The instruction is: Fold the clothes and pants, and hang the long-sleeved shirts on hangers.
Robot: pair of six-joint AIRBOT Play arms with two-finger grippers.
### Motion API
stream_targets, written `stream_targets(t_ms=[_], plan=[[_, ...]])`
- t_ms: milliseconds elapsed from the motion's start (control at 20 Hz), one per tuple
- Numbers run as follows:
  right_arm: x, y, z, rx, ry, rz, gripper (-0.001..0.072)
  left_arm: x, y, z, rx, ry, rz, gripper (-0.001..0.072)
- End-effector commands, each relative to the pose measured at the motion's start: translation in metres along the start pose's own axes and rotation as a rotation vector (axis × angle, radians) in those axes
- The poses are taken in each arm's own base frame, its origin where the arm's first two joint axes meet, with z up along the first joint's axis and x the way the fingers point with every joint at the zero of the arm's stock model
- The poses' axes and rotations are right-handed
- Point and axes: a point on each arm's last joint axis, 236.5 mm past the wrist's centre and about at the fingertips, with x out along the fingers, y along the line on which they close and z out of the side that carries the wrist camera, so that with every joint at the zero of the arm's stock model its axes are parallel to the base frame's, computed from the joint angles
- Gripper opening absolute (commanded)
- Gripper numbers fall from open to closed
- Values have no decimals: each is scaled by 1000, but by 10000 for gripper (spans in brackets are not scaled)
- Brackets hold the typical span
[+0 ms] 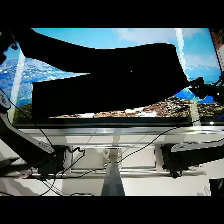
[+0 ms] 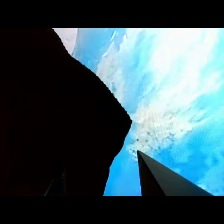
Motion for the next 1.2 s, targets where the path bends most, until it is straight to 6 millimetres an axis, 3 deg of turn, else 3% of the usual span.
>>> stream_targets(t_ms=[0, 50, 300, 400, 500, 650, 750, 1000, 1150], plan=[[0, 1, 0, 1, -1, 4, 484, 14, 47, -8, -49, -26, 72, 550], [0, 1, 0, 1, -1, 4, 484, 15, 52, -9, -50, -31, 79, 702], [0, 0, 0, -4, 1, 0, 484, -4, 31, 2, 92, -3, 33, 698], [0, -3, -2, -16, 10, -14, 484, -21, 37, -4, 185, 82, 82, 693], [0, -6, -4, -26, 17, -26, 484, -43, 67, -22, 199, 214, 226, 604], [0, -7, -5, -32, 21, -33, 484, -83, 129, -47, 173, 373, 507, 592], [0, -7, -5, -32, 21, -33, 484, -103, 157, -52, 161, 410, 656, 592], [0, -7, -5, -32, 21, -33, 484, -107, 171, -46, 183, 392, 719, 592], [0, -7, -6, -31, 24, -30, 484, -103, 188, -55, 170, 403, 733, 592]])
